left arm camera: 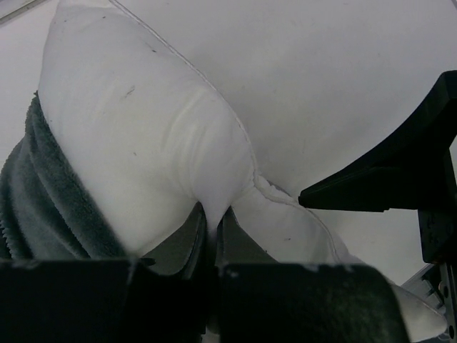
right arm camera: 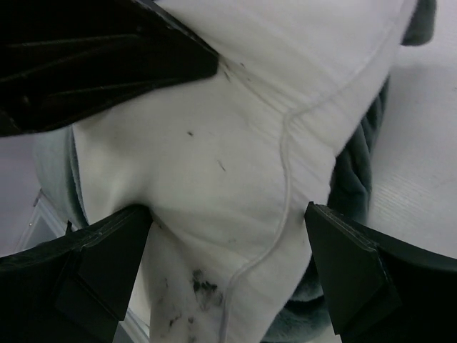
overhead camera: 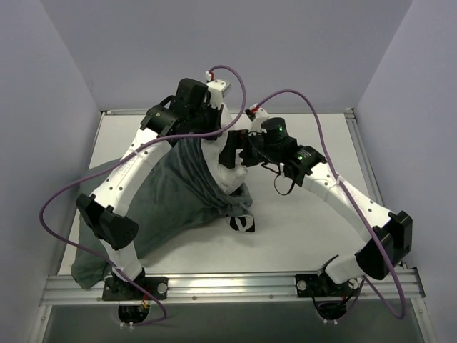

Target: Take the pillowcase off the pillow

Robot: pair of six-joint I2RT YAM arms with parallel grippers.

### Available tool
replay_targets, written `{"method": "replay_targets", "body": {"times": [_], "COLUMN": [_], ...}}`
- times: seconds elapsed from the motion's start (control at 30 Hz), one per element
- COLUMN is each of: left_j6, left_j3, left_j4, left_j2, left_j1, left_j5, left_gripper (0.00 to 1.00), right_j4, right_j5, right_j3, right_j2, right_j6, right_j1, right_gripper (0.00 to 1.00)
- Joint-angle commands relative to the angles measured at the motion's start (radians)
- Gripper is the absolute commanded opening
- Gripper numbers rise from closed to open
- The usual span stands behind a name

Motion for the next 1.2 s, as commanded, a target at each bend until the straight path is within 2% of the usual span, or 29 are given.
{"method": "replay_targets", "body": {"times": [0.0, 0.23, 0.4, 0.63, 0.9, 1.17], "left_j6": [-0.014, -0.007, 0.011, 0.022, 0.033, -0.015], "left_j3": [0.053, 0.113, 0.084, 0.064, 0.081, 0.092], "left_j4": [0.133, 0.115, 0.127, 0.13, 0.119, 0.127], "left_j2": [-0.01, 0.029, -0.002, -0.008, -0.008, -0.032], "left_j1": [-0.02, -0.021, -0.021, -0.018, -0.019, 0.004], "left_j5": [0.025, 0.016, -0.004, -0.001, -0.003, 0.062], "left_gripper": [0.02, 0.02, 0.02, 0.02, 0.02, 0.02], "right_j4": [0.083, 0.102, 0.109, 0.14, 0.166, 0.148], "right_j5": [-0.086, -0.076, -0.053, 0.006, -0.001, 0.14], "right_j3": [0.081, 0.102, 0.09, 0.11, 0.032, -0.045], "right_j2": [0.041, -0.017, 0.053, -0.029, 0.003, 0.047], "right_j6": [-0.021, -0.049, 0.0, 0.0, 0.051, 0.078], "right_j1": [0.019, -0.011, 0.015, 0.015, 0.035, 0.064], "right_gripper": [0.98, 1.0, 1.0, 1.0, 1.0, 0.99]}}
